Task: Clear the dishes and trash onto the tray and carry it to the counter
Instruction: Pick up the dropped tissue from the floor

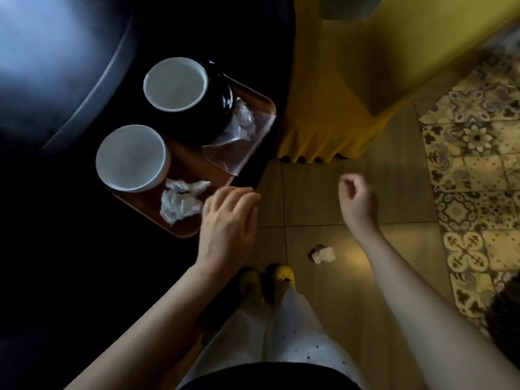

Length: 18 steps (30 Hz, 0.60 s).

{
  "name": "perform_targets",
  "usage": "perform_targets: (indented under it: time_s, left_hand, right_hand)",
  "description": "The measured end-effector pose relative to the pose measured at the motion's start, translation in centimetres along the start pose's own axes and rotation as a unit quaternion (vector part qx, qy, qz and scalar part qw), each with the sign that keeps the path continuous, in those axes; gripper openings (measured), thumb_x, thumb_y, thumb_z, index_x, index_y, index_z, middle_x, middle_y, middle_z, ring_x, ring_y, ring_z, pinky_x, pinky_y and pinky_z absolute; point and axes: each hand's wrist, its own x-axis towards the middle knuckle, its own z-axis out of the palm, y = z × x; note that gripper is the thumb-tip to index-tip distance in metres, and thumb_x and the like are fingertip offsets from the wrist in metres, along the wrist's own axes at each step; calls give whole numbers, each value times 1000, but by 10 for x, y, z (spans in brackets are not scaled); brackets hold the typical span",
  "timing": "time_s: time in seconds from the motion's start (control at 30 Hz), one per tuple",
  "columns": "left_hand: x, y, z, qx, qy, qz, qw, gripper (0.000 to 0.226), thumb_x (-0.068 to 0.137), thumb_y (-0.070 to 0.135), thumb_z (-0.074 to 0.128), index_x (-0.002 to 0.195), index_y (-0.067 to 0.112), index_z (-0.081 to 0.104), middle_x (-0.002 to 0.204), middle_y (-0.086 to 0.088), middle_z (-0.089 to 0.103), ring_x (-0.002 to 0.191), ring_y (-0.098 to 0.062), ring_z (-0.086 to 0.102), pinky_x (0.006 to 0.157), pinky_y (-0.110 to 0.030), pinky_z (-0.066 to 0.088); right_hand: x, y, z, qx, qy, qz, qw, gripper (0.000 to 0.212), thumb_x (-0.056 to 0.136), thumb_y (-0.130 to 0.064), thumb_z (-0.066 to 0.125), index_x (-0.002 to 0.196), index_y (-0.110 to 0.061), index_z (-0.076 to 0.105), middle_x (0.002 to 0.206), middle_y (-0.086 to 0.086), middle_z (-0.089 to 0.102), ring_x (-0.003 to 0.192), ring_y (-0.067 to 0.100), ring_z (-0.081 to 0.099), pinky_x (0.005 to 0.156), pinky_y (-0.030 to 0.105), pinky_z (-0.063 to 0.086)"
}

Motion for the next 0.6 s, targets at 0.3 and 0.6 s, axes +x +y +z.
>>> perform_targets:
  time_s: [0.3, 0.6]
  left_hand:
    - [-71, 2, 200, 0, -430, -111, 896, 34, 94, 28, 39, 123, 15, 49, 129, -5, 51, 119, -21, 43, 97, -31, 34]
    - [-101, -60, 408, 34, -549, -183, 815, 38, 94, 31, 38, 126, 12, 49, 130, -12, 52, 115, -26, 50, 98, -36, 42]
  right_hand:
    - [-76, 226, 60, -237, -312, 184, 901, 40, 85, -37, 61, 116, -12, 57, 113, 15, 65, 101, 30, 61, 83, 39, 51]
    - [-56, 403, 196, -283, -366, 158, 872, 51, 88, -38, 55, 130, -13, 43, 127, 16, 54, 113, 34, 50, 91, 39, 44]
